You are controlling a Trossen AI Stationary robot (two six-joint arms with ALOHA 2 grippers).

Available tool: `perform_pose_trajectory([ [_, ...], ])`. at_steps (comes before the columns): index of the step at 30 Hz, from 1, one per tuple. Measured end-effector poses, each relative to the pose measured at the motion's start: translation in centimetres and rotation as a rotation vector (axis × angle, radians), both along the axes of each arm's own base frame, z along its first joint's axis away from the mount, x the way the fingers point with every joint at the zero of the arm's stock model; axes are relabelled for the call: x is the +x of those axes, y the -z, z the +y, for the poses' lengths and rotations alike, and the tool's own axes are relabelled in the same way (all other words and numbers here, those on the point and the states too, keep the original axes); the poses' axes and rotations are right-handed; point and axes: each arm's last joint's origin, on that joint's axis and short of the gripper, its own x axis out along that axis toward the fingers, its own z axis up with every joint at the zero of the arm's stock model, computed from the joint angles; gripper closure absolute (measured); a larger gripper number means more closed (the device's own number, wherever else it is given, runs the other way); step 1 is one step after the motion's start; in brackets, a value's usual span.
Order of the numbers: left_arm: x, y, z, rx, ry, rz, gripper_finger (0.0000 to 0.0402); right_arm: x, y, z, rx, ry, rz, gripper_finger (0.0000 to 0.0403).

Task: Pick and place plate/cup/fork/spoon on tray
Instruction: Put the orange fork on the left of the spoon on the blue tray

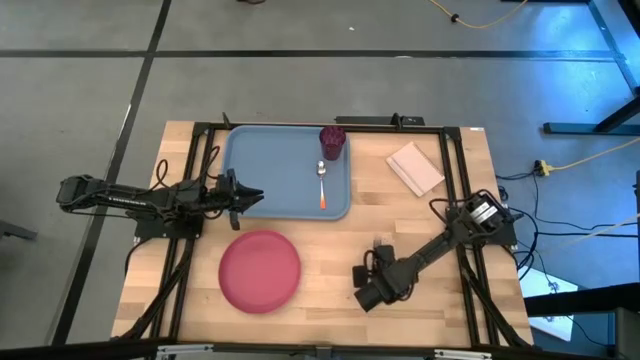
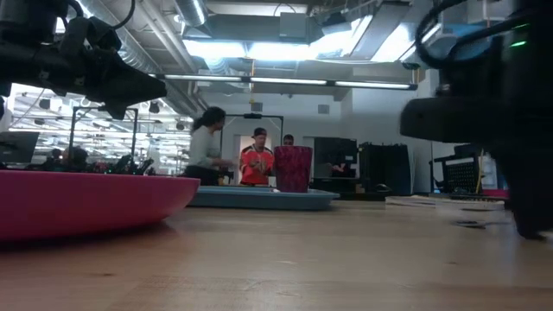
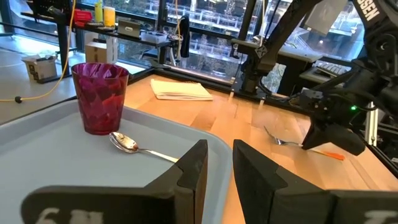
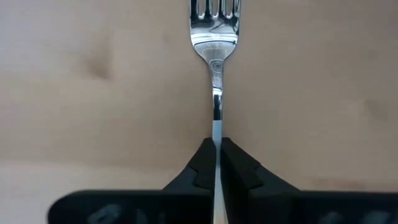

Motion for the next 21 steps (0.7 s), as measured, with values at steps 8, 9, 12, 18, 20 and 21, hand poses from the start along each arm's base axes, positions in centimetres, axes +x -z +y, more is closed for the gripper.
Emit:
perform_pose_trajectory([
  [8,0.0,-0.1,0.0,0.0,0.0,-0.007,0.0333,3.0,-4.4,-4.1,-0.097,-0.165,-0.121,0.0394],
  [9,0.0,-0.1,0.0,0.0,0.0,-0.008,0.0333,3.2,-5.0,-4.8,-0.103,-0.177,-0.119,0.0394],
  [12,0.0,-0.1,0.0,0.0,0.0,-0.008,0.0333,4.3,-6.7,-7.8,-0.134,-0.153,-0.159,0.0394],
  [18,0.0,-0.1,0.0,0.0,0.0,-0.007,0.0333,6.9,-7.3,-14.5,-0.115,-0.129,-0.206,0.0394],
  [20,0.0,-0.1,0.0,0.0,0.0,-0.007,0.0333,8.1,-7.3,-16.5,-0.108,-0.171,-0.291,0.0394],
  [21,0.0,-0.1,0.0,0.0,0.0,-0.007,0.0333,8.6,-7.3,-17.4,-0.112,-0.195,-0.323,0.0394],
])
